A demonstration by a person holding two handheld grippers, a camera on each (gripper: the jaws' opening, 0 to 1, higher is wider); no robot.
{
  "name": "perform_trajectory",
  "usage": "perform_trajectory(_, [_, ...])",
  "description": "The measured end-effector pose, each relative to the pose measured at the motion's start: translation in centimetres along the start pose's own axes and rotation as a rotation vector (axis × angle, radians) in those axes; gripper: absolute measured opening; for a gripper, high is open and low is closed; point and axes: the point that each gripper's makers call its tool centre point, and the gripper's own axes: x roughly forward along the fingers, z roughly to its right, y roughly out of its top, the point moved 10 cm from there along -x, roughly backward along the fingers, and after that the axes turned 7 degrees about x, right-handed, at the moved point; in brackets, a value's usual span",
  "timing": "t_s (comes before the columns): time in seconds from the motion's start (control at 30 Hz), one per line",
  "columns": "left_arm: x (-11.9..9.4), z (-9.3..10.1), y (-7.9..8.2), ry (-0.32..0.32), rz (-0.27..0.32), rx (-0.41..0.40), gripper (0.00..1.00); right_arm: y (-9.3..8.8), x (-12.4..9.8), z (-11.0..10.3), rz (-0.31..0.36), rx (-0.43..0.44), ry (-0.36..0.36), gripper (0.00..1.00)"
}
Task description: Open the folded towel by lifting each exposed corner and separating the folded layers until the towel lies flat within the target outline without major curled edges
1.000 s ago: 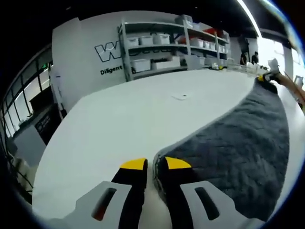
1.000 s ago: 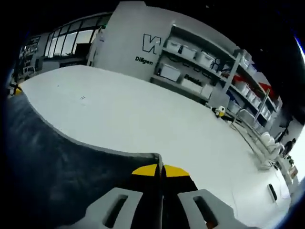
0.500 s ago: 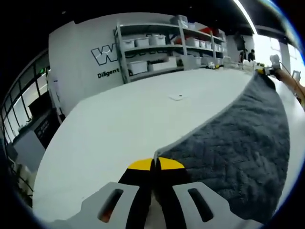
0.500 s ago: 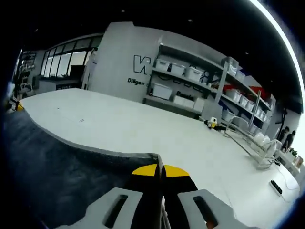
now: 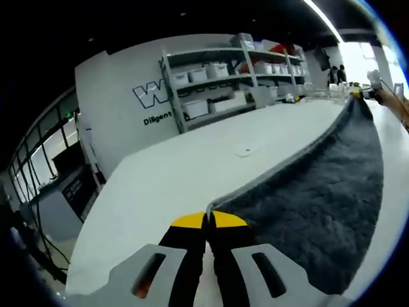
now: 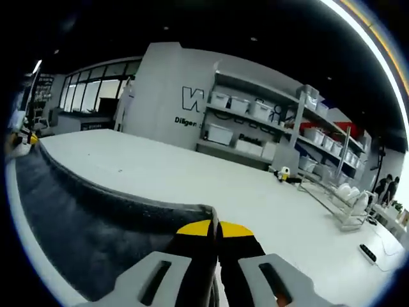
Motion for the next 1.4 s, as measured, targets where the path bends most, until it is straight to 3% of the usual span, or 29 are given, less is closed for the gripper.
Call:
perform_trajectory(0.17, [-3.1,0.9,0.5,-0.015,0.014,0.021,0.02,-0.4,-2.3,0.6,0.003,-0.007,0.018,0.00])
perform_trajectory(0.4, [-6.4,2.3,0.0,-0.042,0.007,0.063,0.02,-1.8,-4.9,1.0,-0.011,-0.019,0.061,0.00])
perform_trajectory(0.73, [-10.7,3.9,-1.0,-0.093,-0.008,0.090,0.02,-4.0,-9.0,2.1,-0.065,0.008,0.188,0.00])
perform_trajectory(0.9, [-12.8,4.9,-1.4,-0.136,-0.044,0.113,0.02,-5.6,-11.2,2.6,-0.113,0.025,0.252,0.00])
perform_trajectory(1.03, [-14.3,5.4,-1.4,-0.156,-0.037,0.102,0.02,-6.4,-12.3,2.8,-0.139,0.026,0.277,0.00])
perform_trajectory(1.13, [-15.3,5.9,-1.4,-0.179,-0.047,0.107,0.02,-6.8,-13.3,2.7,-0.164,0.003,0.295,0.00])
perform_trajectory(1.37, [-17.3,7.6,-2.3,-0.259,-0.138,0.139,0.02,-7.3,-15.5,2.8,-0.242,-0.052,0.352,0.00])
perform_trajectory(1.4, [-17.4,7.8,-2.4,-0.267,-0.144,0.141,0.02,-7.7,-15.8,2.9,-0.299,-0.098,0.368,0.00])
